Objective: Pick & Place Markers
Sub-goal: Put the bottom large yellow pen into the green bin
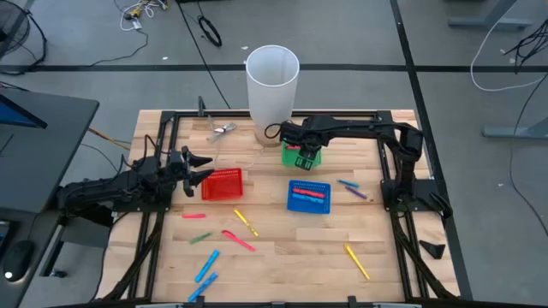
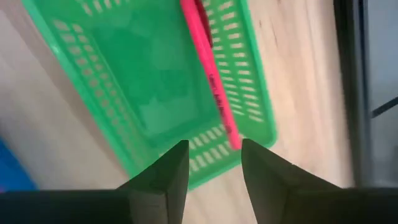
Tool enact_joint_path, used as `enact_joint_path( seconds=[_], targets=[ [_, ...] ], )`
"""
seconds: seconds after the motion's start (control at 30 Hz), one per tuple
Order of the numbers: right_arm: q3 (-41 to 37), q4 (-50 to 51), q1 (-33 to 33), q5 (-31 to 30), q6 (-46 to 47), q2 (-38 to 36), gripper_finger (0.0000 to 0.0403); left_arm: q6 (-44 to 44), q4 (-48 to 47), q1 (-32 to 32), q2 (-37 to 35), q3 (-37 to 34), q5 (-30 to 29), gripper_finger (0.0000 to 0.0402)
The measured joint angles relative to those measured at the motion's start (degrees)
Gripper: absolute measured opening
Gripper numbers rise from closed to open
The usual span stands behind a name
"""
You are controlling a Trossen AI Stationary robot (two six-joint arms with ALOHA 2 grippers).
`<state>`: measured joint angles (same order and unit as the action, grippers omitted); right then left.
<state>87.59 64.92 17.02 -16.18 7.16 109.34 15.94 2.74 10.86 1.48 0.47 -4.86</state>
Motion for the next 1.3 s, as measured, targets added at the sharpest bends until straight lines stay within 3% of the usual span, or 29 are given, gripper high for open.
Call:
enact_joint_path(
  seconds=[0.2,0.53,0.83,1.0,1.3],
  targets=[
    [0.02,0.96,0.00,4.53,10.35,-1.00,0.0149,-0.01,0.00,0.02,0.00,0.02,0.00,0.0232],
    [0.02,1.31,0.00,19.03,18.63,-1.40,0.0149,0.01,0.00,-0.01,0.00,0.02,0.00,0.0232],
    [0.02,1.10,-0.42,19.26,19.41,-1.40,0.0149,0.01,0.00,0.01,0.00,0.01,0.00,0.0232],
    [0.02,1.04,-3.82,16.27,19.87,-1.71,0.0149,-0.02,0.00,0.01,0.00,0.02,0.00,0.0232],
    [-0.83,1.52,-9.95,15.99,33.83,-5.59,0.0149,-0.01,0.00,-0.01,0.00,0.02,0.00,0.0232]
  ],
)
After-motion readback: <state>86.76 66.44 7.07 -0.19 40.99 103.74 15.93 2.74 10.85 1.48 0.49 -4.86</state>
